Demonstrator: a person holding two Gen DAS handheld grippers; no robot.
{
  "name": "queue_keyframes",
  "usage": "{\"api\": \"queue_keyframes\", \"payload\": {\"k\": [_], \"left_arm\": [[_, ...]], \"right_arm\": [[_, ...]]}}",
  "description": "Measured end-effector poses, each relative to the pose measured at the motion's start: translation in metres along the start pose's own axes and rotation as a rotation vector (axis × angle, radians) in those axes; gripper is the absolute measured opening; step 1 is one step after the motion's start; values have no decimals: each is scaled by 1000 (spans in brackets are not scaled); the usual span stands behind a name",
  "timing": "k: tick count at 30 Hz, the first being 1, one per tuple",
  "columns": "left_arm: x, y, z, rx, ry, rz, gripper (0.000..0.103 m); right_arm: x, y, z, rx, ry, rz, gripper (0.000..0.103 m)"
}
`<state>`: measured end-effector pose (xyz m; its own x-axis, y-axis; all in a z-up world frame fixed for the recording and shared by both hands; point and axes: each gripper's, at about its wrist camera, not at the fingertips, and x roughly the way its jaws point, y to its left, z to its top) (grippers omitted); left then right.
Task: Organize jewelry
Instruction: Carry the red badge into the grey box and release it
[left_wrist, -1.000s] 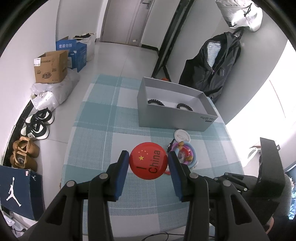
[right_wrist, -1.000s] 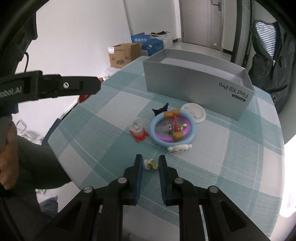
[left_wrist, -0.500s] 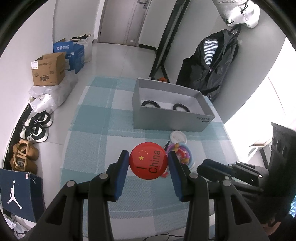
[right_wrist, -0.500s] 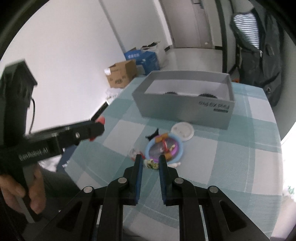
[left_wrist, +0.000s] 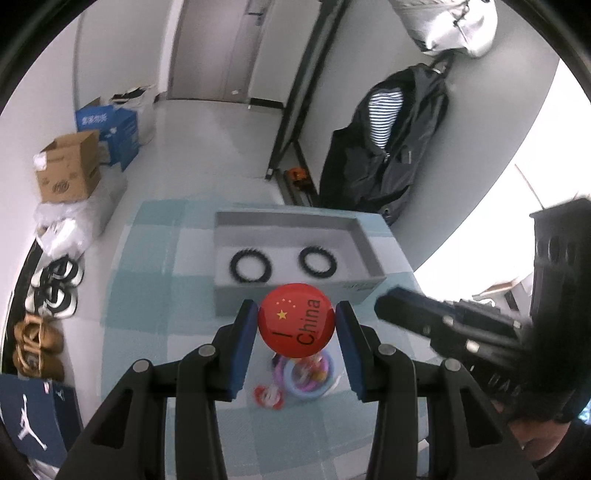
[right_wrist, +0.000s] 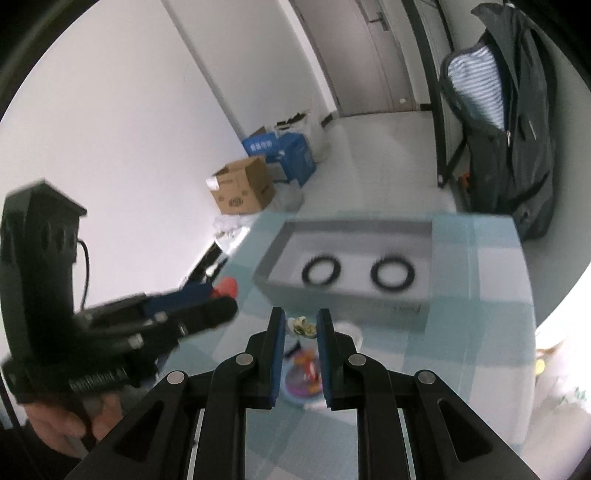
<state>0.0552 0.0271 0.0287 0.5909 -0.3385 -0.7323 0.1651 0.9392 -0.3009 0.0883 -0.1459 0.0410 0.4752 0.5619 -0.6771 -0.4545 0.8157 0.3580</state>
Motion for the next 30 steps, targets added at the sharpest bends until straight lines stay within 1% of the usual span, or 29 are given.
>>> {"api": "queue_keyframes", "payload": {"k": [3, 7, 10, 13, 20, 24, 27, 30], "left_arm": [[7, -6, 13, 38, 8, 16, 38], [15, -6, 28, 73, 8, 30, 38], [26, -1, 38, 75, 23, 31, 38], [40, 6, 45, 58, 53, 28, 38], [63, 28, 56, 2, 104, -18, 38], [79, 34, 58, -19, 146, -60, 38], [89, 39, 57, -53, 177, -96, 38], [97, 40, 55, -57, 207, -99, 38]], "right_arm": [[0, -8, 22, 8, -8, 10, 16], [12, -15, 47, -17, 10, 8, 16], [22, -21, 63, -43, 16, 4, 16], [33, -27, 73, -39, 24, 10, 16], [61, -44, 79, -24, 58, 23, 16], [74, -52, 79, -13, 80, 33, 16], [83, -57, 78, 7, 95, 50, 16], [91, -59, 77, 23, 120, 61, 16]]}}
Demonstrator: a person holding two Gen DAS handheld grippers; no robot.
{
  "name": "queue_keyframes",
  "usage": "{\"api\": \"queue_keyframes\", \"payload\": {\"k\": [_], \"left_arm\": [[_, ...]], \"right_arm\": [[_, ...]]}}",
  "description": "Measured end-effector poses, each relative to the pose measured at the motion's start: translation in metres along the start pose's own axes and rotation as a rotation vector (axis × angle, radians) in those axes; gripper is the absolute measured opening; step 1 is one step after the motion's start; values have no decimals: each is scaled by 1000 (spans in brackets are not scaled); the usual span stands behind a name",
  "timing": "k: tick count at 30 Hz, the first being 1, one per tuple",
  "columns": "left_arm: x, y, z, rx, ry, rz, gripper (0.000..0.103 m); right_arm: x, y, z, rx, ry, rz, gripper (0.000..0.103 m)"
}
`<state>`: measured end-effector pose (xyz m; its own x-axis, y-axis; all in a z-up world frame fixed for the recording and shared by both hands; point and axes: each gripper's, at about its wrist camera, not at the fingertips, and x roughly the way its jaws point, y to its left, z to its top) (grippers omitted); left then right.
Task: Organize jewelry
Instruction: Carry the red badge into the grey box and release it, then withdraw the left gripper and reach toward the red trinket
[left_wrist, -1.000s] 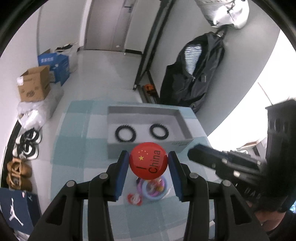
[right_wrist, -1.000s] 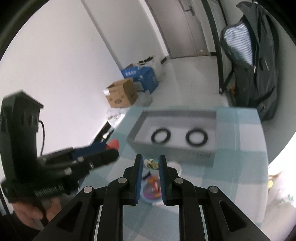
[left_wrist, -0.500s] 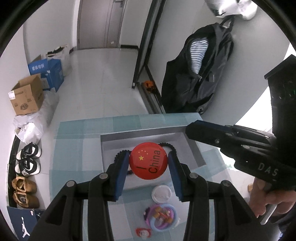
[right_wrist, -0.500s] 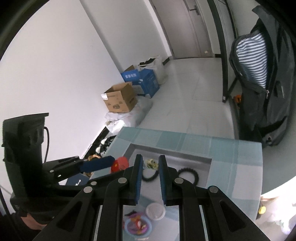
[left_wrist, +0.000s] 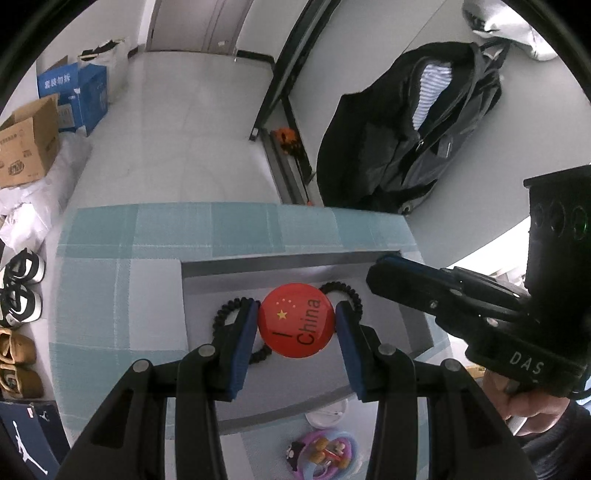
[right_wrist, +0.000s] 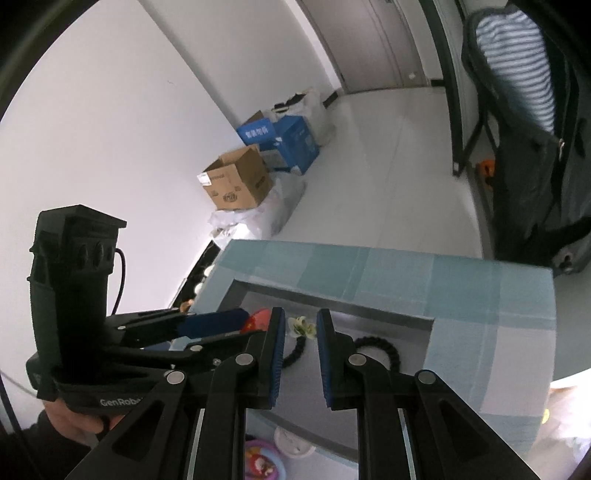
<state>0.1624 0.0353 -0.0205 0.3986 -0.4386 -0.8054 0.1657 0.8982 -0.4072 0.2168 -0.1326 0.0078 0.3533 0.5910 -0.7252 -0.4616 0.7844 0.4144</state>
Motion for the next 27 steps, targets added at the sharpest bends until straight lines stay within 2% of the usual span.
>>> {"api": "queue_keyframes", "payload": {"k": [10, 13, 14, 15, 16, 18, 19, 23, 27], "left_arm": [[10, 4, 4, -21, 19, -14, 38], [11, 7, 6, -57, 55, -32, 38], [11, 8, 6, -67, 54, -39, 39], [8, 9, 5, -69, 48, -43, 44], [5, 8, 5, -63, 36, -48, 53], [-1, 7, 4, -62, 9, -66, 61], [-3, 6, 4, -61, -3, -74, 62], [-9, 6, 4, -62, -23, -72, 62], [-14, 3, 1, -49, -39, -50, 62]], "right_arm": [[13, -5, -2, 37, 37, 16, 17], [12, -6, -1, 38, 24, 3, 19], [12, -6, -1, 43, 22, 3, 19], [10, -8, -1, 51, 18, 13, 19], [8, -8, -1, 57, 14, 16, 22], [3, -11, 0, 68, -2, 4, 32], [1, -12, 0, 74, -8, 1, 43], [-8, -20, 1, 113, -38, 23, 48], [-18, -19, 1, 113, -69, 21, 58]]}}
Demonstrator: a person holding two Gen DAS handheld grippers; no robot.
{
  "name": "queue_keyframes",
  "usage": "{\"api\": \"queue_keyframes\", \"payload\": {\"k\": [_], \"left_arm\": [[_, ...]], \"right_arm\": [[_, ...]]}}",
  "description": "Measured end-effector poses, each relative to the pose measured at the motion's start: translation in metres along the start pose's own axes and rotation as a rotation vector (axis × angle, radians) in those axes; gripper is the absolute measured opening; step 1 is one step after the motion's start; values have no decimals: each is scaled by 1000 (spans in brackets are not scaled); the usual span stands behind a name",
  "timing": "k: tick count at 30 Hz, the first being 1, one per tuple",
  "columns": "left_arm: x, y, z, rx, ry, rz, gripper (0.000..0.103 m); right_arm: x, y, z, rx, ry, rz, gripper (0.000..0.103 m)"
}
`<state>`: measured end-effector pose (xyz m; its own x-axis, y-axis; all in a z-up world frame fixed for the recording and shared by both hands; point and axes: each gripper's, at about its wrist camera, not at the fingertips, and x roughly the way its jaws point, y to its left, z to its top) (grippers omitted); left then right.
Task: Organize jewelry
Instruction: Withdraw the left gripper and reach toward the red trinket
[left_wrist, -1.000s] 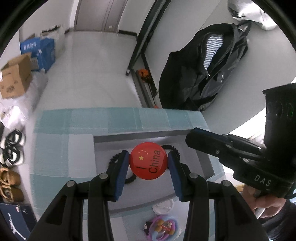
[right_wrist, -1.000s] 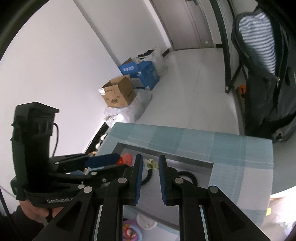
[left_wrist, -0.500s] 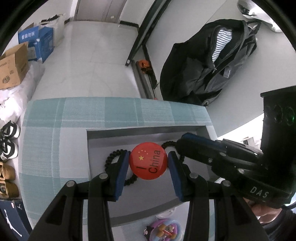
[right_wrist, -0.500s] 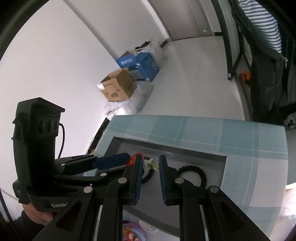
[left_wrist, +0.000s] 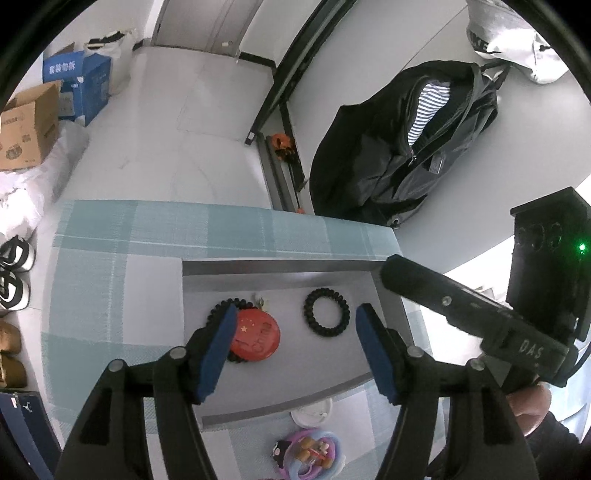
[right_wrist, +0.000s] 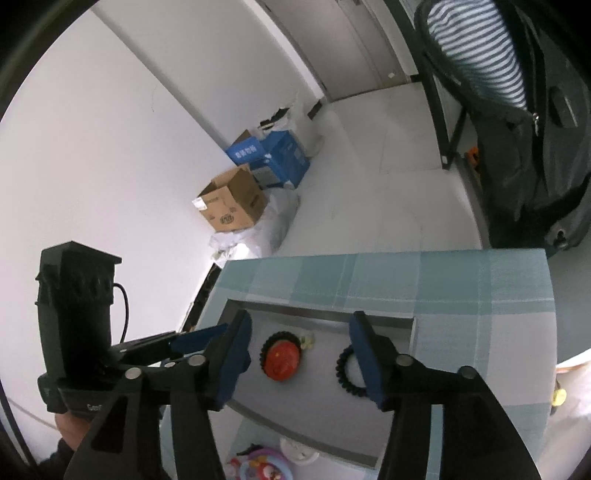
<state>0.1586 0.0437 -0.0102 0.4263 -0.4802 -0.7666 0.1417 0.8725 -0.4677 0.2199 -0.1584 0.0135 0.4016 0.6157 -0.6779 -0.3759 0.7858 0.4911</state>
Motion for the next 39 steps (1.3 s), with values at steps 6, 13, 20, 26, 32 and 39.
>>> {"api": "queue_keyframes", "payload": {"k": [6, 13, 20, 26, 32, 39], "left_arm": [[-13, -6, -5, 38, -60, 62, 62], [-30, -4, -19, 40, -142, 119, 62], [-35, -9, -38, 49, -148, 190, 62], [-41, -17, -59, 84, -152, 228, 62], [-48, -23, -83, 152, -185, 334, 62], [-41, -12, -111, 143, -118, 350, 62]], "right_arm": [[-10, 0, -3, 13, -22, 2, 66], [-24, 6, -12, 10, -49, -28, 83], [-38, 13, -26, -20, -75, -64, 88], [-50, 25, -42, -53, -99, -60, 97], [-58, 33, -67, -71, -108, -80, 98], [-62, 36, -96, -77, -93, -91, 100]]}}
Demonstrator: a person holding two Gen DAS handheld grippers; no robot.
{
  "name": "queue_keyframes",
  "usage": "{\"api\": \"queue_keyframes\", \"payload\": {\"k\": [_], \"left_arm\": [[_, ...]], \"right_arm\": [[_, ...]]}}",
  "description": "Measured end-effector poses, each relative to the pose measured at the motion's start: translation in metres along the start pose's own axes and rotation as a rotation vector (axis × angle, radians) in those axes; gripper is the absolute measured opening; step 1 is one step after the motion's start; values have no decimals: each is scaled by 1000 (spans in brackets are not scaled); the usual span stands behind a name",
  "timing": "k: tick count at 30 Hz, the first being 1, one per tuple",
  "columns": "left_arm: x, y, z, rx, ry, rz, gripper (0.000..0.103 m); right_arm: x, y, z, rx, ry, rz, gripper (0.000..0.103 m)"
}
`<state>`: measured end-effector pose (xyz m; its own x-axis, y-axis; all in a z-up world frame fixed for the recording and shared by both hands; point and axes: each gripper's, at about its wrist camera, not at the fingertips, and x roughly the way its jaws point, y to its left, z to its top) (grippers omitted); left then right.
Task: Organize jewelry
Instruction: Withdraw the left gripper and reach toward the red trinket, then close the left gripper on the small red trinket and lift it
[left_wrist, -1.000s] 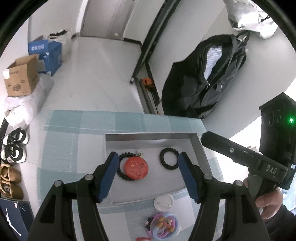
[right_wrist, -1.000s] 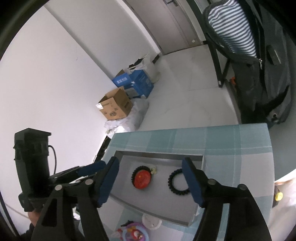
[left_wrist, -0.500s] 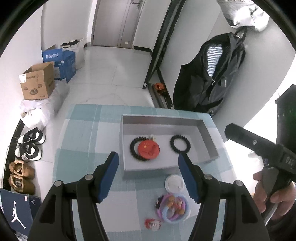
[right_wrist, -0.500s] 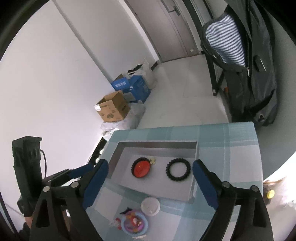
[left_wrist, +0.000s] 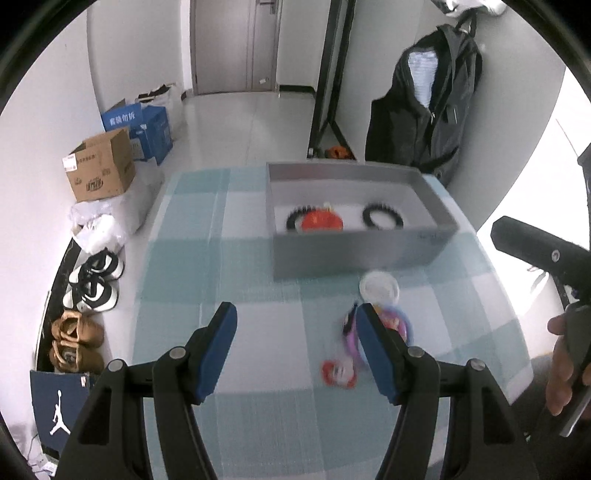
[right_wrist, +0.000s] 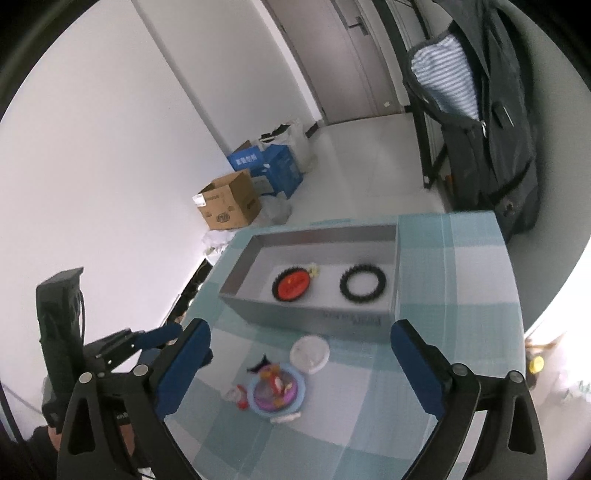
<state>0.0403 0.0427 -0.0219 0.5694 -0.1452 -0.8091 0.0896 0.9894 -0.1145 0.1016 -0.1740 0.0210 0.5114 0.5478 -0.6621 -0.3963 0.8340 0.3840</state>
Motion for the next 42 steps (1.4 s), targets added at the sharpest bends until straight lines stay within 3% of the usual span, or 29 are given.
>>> {"api": "queue_keyframes", "payload": {"k": [15, 24, 32, 33, 36, 38, 40, 42], "left_arm": [[11, -7, -44, 74, 118, -6, 63], [18, -15, -39, 82, 134, -60, 63], [23, -8, -29, 28, 114, -141, 62], [23, -9, -29, 25, 111, -146, 60], [26, -11, -28, 34, 121, -160, 36], [27, -12, -28, 40, 117, -166, 35], [28, -13, -28, 45, 122, -183, 17], [28, -14, -28, 54, 121, -187, 14]], "right_arm": [[-8, 11, -40, 61, 7, -31, 101], [-1, 9, -59, 93, 59, -82, 101], [-3, 5, -63, 106, 64, -91, 101], [-4, 4, -63, 108, 61, -94, 101], [-5, 2, -61, 117, 58, -94, 101], [-6, 1, -61, 120, 57, -92, 101], [-5, 1, -60, 120, 56, -90, 101], [-5, 2, -60, 119, 59, -90, 101]]}}
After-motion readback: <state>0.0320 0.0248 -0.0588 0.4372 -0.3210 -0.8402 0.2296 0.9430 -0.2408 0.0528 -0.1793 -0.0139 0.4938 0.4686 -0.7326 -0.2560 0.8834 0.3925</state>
